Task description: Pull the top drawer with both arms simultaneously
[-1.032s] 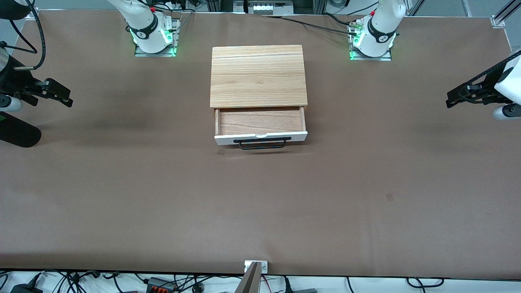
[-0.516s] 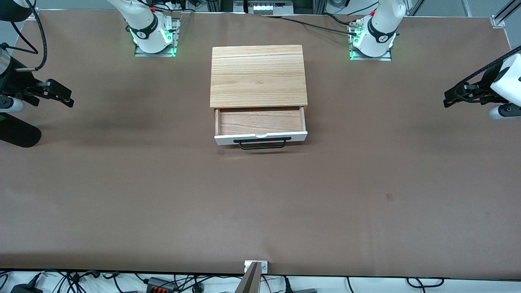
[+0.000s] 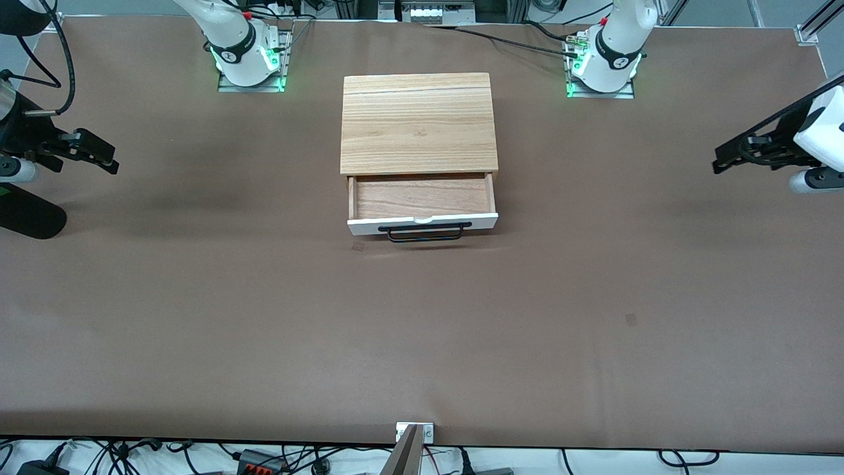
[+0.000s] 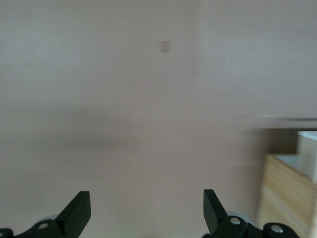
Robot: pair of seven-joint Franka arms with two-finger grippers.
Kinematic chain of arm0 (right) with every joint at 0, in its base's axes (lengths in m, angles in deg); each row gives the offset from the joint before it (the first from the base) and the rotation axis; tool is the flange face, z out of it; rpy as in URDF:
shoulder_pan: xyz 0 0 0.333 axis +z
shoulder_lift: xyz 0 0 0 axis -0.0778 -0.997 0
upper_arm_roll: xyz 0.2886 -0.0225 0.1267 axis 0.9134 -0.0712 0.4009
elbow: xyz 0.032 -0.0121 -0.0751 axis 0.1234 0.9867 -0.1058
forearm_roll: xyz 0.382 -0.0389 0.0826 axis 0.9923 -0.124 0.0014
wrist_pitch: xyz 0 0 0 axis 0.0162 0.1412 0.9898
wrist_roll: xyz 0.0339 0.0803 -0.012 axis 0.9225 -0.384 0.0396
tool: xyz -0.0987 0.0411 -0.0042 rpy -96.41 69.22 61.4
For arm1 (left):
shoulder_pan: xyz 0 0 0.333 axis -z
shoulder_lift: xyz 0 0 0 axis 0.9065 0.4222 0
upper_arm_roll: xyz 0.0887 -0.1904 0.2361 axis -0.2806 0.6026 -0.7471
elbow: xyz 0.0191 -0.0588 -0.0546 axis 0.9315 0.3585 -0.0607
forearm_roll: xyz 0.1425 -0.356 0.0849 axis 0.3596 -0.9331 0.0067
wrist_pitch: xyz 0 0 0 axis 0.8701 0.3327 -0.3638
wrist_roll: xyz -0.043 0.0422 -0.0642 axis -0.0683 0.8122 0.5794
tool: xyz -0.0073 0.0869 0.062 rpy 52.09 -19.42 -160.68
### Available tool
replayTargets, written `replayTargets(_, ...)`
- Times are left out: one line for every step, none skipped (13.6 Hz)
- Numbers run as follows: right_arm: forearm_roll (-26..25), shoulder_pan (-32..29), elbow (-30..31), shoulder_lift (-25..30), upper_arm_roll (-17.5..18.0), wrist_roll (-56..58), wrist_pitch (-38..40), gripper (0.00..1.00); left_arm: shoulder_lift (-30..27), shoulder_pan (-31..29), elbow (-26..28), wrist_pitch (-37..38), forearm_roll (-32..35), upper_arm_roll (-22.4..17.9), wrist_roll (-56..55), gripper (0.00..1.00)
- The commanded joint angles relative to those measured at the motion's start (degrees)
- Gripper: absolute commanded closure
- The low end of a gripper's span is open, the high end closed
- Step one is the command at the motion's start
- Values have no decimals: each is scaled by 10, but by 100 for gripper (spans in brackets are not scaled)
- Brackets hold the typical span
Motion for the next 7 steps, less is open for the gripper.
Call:
replayTargets(-6,-10,3,5,12,9,5,0,-11,3,10,-5,-24,-9,-12,0)
replayTargets(-6,-10,3,5,11,11,5,0,-11,3,10,-4,-24,-10,-14,0)
replayTargets(-6,-10,3,5,11,20,5,0,-10,3,8,-4,-23,-10,-13,0)
replayTargets(-6,-10,3,5,11,29,5,0,-10,3,6,-4,-23,-10,-13,0)
replayTargets(-5,-10,3,5,11,29,4,0,-8,3,6,-4,-23,-10,-13,0)
replayTargets(-4,-9,3,5,11,25,3,0,-7,3,5,-4,-23,-10,-9,0)
replayTargets(-2,-8,3,5,11,21,3,0,-5,3,0,-3,-23,-11,-7,0)
